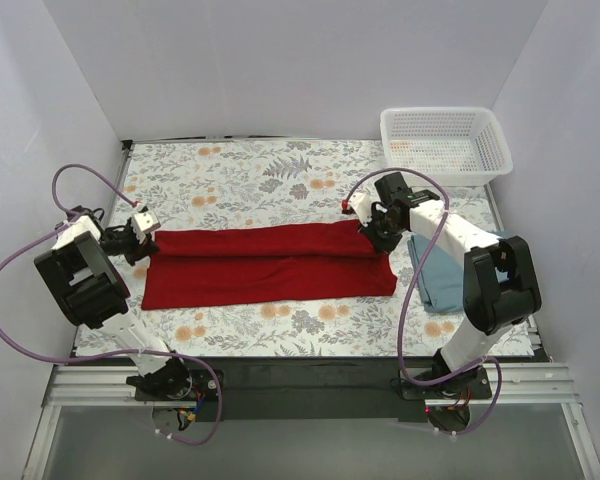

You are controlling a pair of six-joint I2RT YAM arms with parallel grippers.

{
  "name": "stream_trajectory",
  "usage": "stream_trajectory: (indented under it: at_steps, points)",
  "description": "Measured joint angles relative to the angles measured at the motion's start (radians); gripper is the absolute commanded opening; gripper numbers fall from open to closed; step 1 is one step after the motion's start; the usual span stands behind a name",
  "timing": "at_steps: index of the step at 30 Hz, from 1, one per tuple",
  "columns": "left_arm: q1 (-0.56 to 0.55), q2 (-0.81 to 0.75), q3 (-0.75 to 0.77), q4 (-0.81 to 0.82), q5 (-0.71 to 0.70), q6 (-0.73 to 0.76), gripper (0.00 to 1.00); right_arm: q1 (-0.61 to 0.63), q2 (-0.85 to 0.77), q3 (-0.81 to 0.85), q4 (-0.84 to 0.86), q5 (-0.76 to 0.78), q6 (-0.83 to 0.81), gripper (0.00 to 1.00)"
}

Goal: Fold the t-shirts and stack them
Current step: Fold the tshirt

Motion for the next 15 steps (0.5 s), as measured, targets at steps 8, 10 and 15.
stream_trajectory:
  at_steps: [8,10,15]
  points:
    - [-0.001,0.008,0.029,0.002,-0.004,-0.01,0.0,0.005,0.031,0.035,-0.018,0.0,0.003,0.01]
    - [-0.001,0.017,0.069,-0.009,-0.002,-0.012,0.0,0.006,0.029,0.063,-0.023,0.0,0.002,0.01]
    - [-0.001,0.017,0.134,-0.023,0.01,-0.004,0.0,0.006,-0.012,0.079,-0.033,-0.003,0.0,0.01]
